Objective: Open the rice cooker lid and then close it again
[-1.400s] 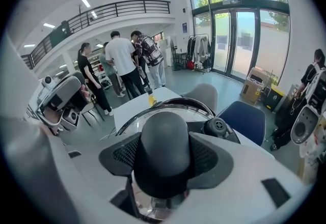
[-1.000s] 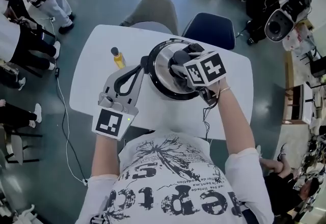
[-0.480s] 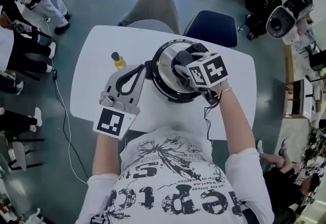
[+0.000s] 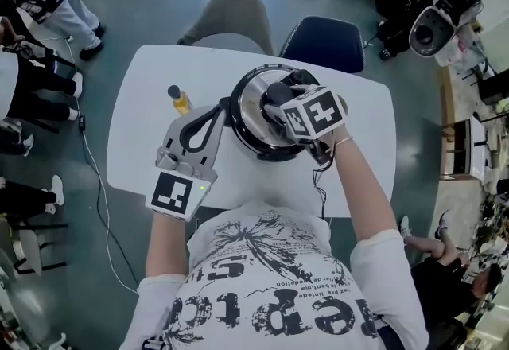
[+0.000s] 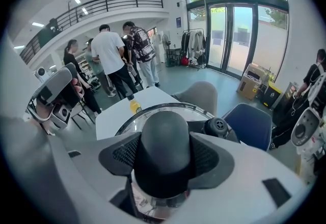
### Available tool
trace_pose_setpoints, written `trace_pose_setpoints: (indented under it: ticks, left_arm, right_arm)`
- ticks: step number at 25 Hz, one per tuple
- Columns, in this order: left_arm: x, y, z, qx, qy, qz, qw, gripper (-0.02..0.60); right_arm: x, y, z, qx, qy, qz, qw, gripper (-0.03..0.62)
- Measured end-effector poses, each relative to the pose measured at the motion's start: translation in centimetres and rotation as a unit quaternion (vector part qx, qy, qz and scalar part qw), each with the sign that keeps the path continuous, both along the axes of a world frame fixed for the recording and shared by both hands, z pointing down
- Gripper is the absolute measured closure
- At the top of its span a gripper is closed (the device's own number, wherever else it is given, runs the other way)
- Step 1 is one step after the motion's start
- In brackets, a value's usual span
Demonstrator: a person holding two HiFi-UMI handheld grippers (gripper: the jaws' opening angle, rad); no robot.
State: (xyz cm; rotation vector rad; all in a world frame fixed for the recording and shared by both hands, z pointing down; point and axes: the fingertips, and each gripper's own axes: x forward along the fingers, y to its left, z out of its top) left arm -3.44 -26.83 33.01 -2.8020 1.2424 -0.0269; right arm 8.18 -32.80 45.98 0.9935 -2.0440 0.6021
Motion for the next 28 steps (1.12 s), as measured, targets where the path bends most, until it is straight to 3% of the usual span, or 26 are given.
trace_pose_setpoints:
  ticks: [4, 6, 8, 12, 15, 19, 22, 23, 28]
  left_arm:
    - [0.3, 0.0, 0.2, 0.001, -0.005, 0.007, 1.0, 0.568]
    - [0.6, 0.0, 0.1, 0.001, -0.006, 0.008, 0.9999, 0.568]
    - [0.9, 0.4, 0.1, 0.001, -0.007, 0.008, 0.9999, 0.568]
    - [1.5, 1.5, -0.1, 0.001, -0.01, 0.003, 0.9999, 0.568]
    - [2.2, 2.2, -0.6, 0.002, -0.017, -0.008, 0.9998, 0.568]
    - [2.9, 3.1, -1.6, 0.003, -0.018, -0.024, 0.9995, 0.568]
    - [3.4, 4.0, -2.7, 0.01, -0.016, -0.037, 0.9991, 0.568]
    - [3.5, 4.3, -3.0, 0.014, -0.016, -0.044, 0.9988, 0.568]
    - [4.4, 5.2, -3.8, 0.019, -0.02, -0.056, 0.998, 0.568]
  right_arm:
    - [-0.1, -0.4, 0.0, 0.001, -0.014, 0.017, 1.0, 0.293]
    - [0.1, -0.6, -0.3, 0.013, -0.022, 0.014, 1.0, 0.241]
    - [0.3, -0.4, -0.8, 0.036, -0.027, 0.008, 0.999, 0.214]
    - [1.0, 0.5, -3.3, 0.103, -0.063, 0.017, 0.993, 0.218]
    - [2.0, 0.9, -6.1, 0.167, -0.082, 0.027, 0.982, 0.274]
    - [4.0, 2.1, -9.5, 0.243, -0.106, 0.057, 0.963, 0.41]
    - [5.3, 3.7, -11.6, 0.293, -0.12, 0.053, 0.947, 0.557]
    - [5.7, 4.2, -12.0, 0.305, -0.123, 0.047, 0.943, 0.58]
    - [7.9, 6.3, -13.4, 0.33, -0.184, 0.051, 0.924, 0.58]
